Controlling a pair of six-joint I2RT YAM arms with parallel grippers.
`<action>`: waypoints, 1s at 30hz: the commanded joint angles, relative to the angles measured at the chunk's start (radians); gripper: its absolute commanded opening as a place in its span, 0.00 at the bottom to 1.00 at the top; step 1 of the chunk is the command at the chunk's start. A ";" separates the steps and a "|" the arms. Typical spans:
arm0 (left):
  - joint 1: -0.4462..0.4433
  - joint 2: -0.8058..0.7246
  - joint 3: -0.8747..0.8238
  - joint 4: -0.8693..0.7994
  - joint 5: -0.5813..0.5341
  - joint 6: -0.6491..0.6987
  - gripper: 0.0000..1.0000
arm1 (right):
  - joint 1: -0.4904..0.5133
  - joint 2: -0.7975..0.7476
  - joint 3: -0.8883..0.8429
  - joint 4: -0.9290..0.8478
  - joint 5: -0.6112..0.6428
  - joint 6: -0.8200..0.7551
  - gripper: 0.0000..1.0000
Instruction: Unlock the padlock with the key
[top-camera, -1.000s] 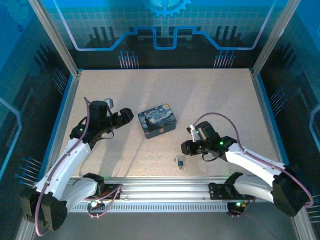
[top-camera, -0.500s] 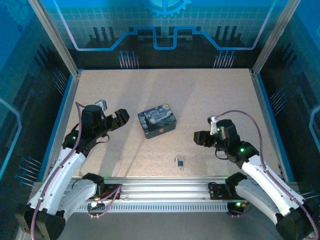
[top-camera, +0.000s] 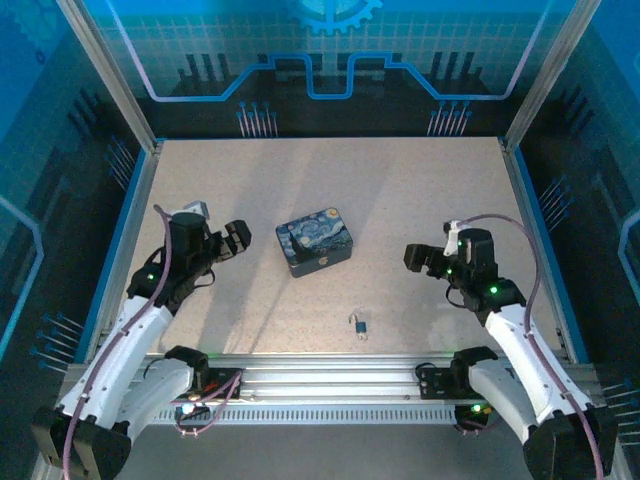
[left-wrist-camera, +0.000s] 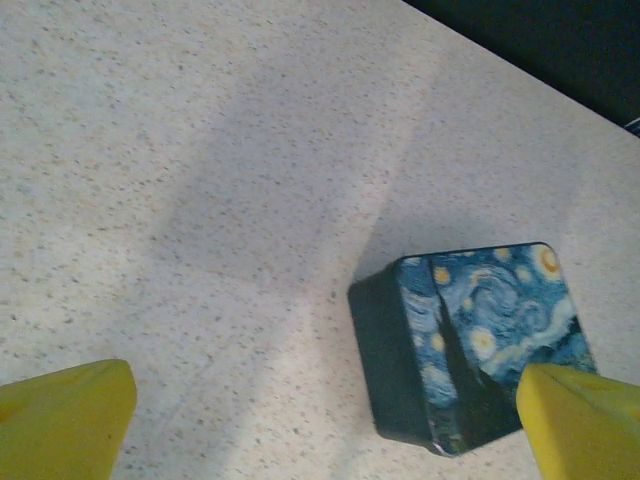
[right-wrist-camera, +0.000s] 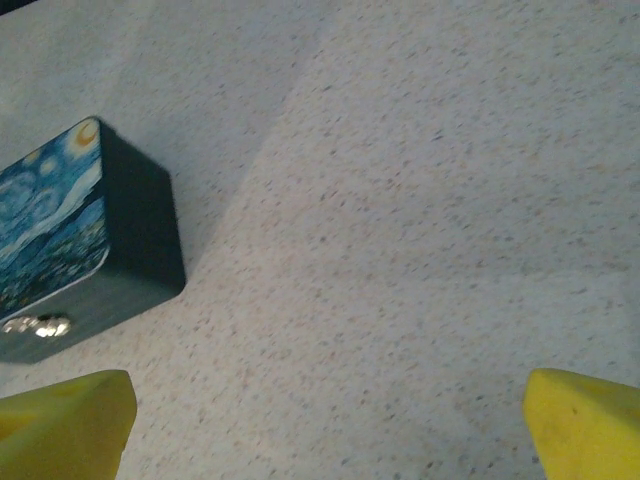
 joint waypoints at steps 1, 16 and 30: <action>0.012 -0.009 -0.035 0.085 -0.087 0.068 0.99 | -0.044 0.022 0.001 0.073 0.027 -0.045 1.00; 0.012 0.074 -0.167 0.366 -0.169 0.201 0.99 | -0.076 0.199 -0.051 0.369 0.144 -0.243 1.00; 0.013 0.179 -0.260 0.583 -0.172 0.314 0.99 | -0.079 0.403 -0.114 0.729 0.174 -0.317 1.00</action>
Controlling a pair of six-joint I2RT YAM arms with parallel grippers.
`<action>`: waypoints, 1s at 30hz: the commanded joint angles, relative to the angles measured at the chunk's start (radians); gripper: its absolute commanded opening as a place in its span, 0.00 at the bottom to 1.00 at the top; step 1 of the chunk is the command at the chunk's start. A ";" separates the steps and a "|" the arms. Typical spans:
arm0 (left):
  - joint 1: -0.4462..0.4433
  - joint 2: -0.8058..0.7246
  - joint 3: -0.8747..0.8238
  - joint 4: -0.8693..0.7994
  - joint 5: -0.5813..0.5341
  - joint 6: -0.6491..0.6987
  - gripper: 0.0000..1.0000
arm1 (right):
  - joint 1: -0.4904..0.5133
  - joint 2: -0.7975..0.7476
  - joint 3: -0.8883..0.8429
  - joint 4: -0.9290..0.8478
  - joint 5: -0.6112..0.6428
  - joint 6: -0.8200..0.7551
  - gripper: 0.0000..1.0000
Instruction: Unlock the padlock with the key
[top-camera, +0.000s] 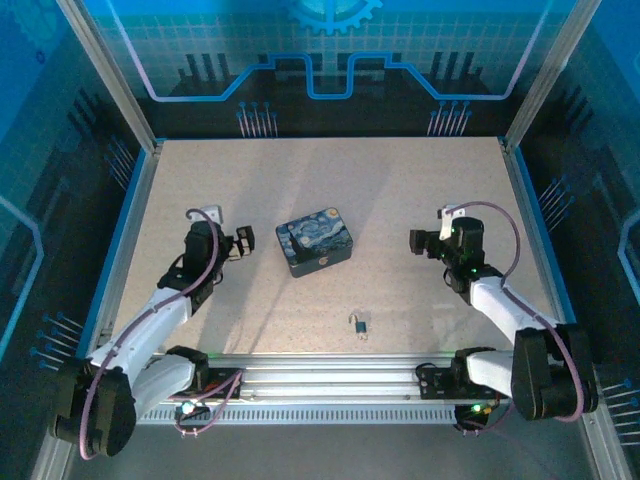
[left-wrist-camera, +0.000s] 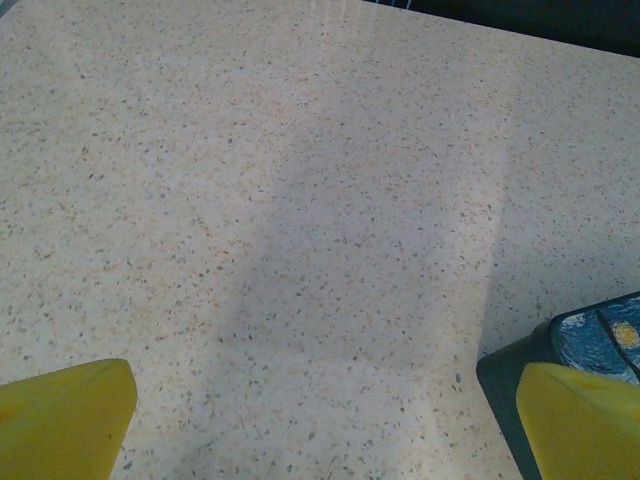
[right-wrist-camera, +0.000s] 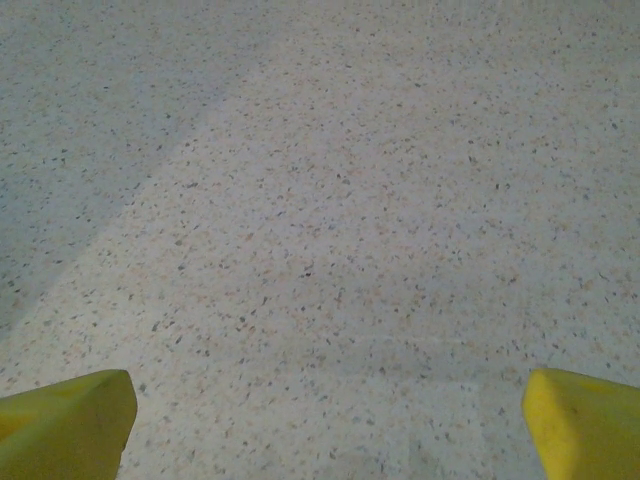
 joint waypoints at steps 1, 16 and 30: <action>0.009 0.019 -0.008 0.075 -0.022 0.057 0.99 | -0.015 0.040 -0.029 0.174 0.020 -0.042 1.00; 0.017 0.127 0.016 0.132 -0.003 0.104 0.99 | -0.029 0.192 -0.080 0.483 -0.014 -0.113 1.00; 0.047 0.190 0.011 0.244 -0.022 0.204 0.99 | -0.055 0.308 -0.074 0.572 -0.058 -0.091 1.00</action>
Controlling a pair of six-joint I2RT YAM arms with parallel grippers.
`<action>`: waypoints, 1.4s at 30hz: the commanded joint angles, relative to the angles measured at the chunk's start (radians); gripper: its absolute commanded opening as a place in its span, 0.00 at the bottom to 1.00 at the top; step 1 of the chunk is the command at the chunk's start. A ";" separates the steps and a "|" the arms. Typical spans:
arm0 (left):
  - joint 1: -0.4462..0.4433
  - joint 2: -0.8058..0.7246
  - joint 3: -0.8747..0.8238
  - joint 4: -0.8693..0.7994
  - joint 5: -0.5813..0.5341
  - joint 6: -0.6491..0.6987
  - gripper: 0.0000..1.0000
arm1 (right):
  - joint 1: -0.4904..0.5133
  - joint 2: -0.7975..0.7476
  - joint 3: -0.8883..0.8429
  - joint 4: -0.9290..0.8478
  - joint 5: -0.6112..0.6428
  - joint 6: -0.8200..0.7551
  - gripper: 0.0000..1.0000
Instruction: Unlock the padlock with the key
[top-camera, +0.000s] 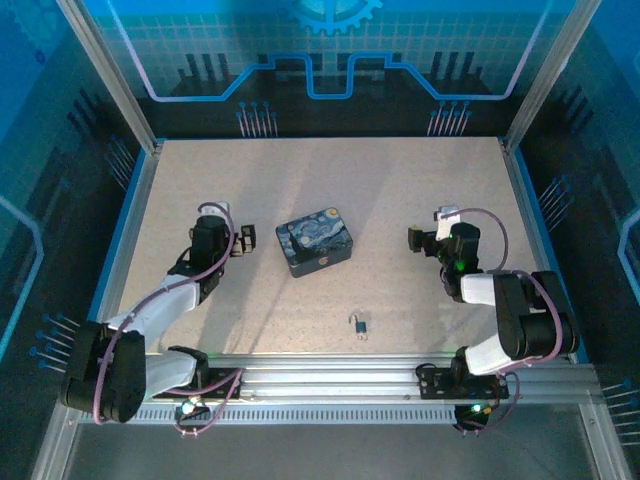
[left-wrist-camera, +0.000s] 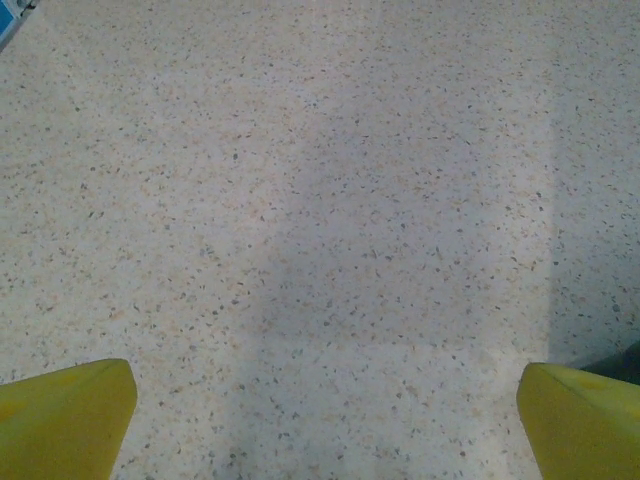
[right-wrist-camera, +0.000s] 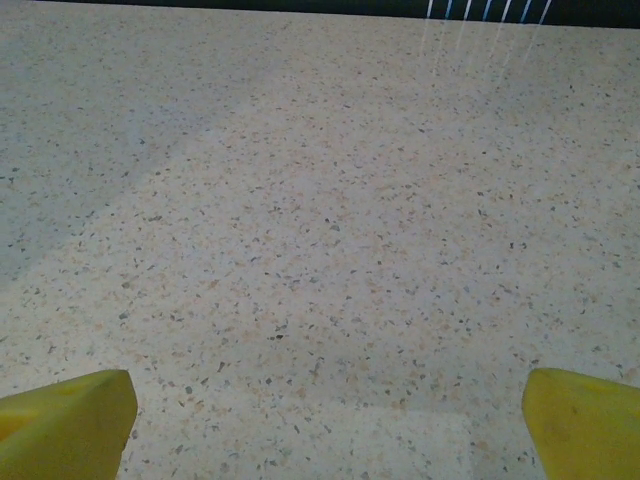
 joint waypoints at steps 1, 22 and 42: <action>0.017 0.020 0.007 0.094 -0.017 0.061 0.99 | -0.007 0.005 0.014 0.042 -0.004 0.000 1.00; 0.062 0.250 -0.173 0.708 0.052 0.164 0.99 | -0.001 0.006 0.016 0.041 0.008 -0.005 1.00; 0.136 0.368 -0.163 0.783 0.171 0.115 0.99 | 0.000 0.006 0.017 0.039 0.009 -0.005 1.00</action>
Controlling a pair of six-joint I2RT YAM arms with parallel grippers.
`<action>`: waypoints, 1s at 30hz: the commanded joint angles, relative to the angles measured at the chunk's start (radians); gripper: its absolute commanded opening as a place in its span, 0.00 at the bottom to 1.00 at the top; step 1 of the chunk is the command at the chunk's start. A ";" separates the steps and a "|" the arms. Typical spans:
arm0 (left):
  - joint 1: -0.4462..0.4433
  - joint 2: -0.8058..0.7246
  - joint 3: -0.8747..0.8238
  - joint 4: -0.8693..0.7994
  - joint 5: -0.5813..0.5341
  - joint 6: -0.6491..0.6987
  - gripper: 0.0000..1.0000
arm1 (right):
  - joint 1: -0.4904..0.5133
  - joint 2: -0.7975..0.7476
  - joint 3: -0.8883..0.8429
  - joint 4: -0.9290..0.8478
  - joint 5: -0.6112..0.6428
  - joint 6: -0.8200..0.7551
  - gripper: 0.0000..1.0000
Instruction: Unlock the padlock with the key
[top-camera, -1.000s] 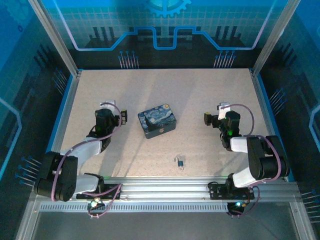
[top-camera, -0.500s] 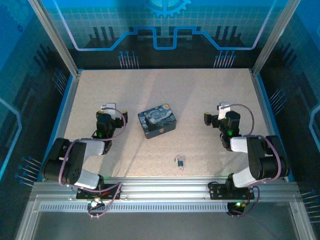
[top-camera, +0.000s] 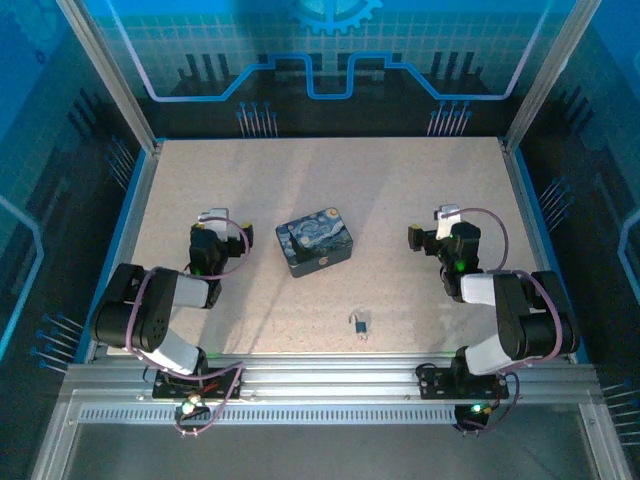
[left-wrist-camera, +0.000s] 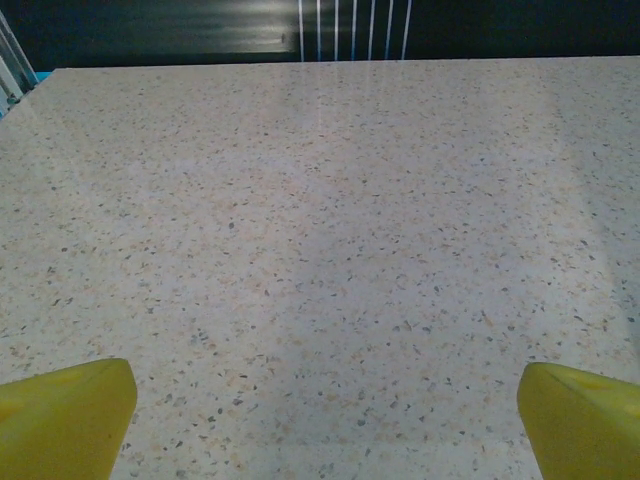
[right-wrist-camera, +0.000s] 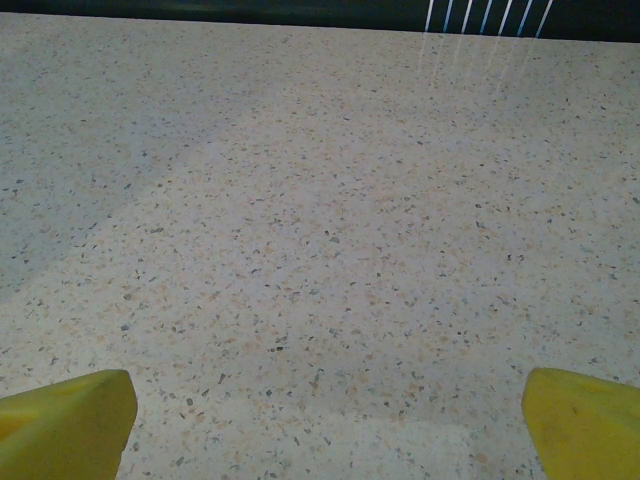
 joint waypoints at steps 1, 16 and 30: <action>0.030 0.001 0.040 -0.041 0.034 -0.044 0.99 | 0.001 0.006 0.017 0.026 0.008 -0.005 1.00; 0.047 0.000 0.039 -0.038 0.047 -0.058 0.99 | 0.020 0.012 0.044 -0.020 -0.024 -0.046 1.00; 0.047 0.001 0.040 -0.039 0.047 -0.058 0.99 | 0.021 0.012 0.045 -0.020 -0.023 -0.046 1.00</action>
